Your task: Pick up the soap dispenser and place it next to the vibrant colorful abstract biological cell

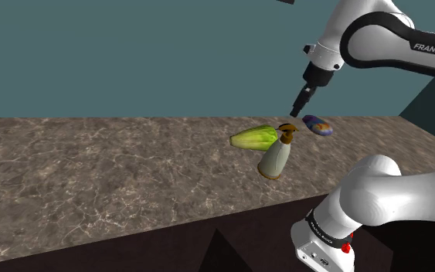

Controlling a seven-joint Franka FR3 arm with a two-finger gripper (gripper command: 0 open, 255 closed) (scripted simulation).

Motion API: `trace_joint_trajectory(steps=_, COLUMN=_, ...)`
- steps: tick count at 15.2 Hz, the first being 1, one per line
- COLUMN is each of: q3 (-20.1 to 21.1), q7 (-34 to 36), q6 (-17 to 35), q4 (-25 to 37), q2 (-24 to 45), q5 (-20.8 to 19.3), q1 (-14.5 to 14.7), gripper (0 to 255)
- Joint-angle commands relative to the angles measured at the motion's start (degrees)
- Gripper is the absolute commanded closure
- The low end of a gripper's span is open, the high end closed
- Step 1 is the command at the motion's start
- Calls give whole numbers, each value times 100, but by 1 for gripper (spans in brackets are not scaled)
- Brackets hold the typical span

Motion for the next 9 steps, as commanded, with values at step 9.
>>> trace_joint_trajectory(steps=9, q3=-1341, q7=-1573, q6=1326, q4=-1190, q2=-99, q5=-780, q1=-101, gripper=0)
